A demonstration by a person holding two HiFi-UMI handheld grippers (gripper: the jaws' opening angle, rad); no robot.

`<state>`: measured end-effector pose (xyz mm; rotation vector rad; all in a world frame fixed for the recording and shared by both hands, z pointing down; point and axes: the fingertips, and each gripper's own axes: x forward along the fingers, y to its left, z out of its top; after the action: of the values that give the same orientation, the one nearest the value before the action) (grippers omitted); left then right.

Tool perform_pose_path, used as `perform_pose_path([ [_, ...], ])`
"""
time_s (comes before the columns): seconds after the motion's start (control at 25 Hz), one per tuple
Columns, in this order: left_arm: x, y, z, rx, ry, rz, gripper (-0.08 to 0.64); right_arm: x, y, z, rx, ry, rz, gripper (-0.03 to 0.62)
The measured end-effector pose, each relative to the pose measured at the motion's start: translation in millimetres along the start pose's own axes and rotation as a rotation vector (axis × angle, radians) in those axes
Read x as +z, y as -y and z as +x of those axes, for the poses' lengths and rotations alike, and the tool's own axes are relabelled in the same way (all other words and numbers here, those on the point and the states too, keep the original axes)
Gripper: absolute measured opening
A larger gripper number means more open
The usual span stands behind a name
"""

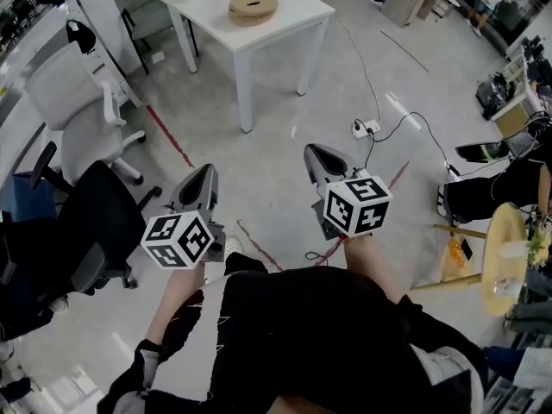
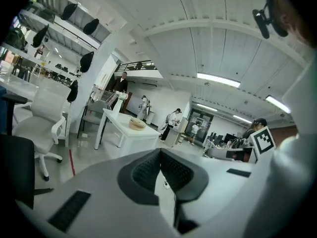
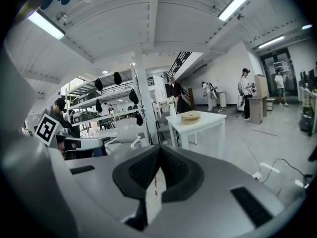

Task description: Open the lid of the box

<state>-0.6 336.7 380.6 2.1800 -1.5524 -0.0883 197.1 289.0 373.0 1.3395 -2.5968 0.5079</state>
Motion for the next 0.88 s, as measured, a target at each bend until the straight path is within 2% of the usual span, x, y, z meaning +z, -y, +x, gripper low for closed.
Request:
perform_pose_path([
  [0.16, 23.6, -32.0, 20.2, -0.030, -0.022, 0.020, 0.011, 12.8, -13.5, 43.3, -0.008, 0.004, 0.015, 0.005],
  [0.64, 107.0, -121.7, 47.9, -0.101, 0.007, 0.072, 0.011, 61.6, -59.1, 138.9, -0.053, 0.084, 0.023, 0.005],
  [0.76, 113.9, -137.4, 51.8, -0.109, 0.018, 0.057, 0.011, 61.6, -70.5, 150.8, -0.061, 0.072, -0.011, 0.005],
  [0.88, 104.4, -142.5, 56.2, -0.126, 0.003, 0.032, 0.011, 49.2, -73.0, 155.8, -0.084, 0.030, -0.034, 0.005],
])
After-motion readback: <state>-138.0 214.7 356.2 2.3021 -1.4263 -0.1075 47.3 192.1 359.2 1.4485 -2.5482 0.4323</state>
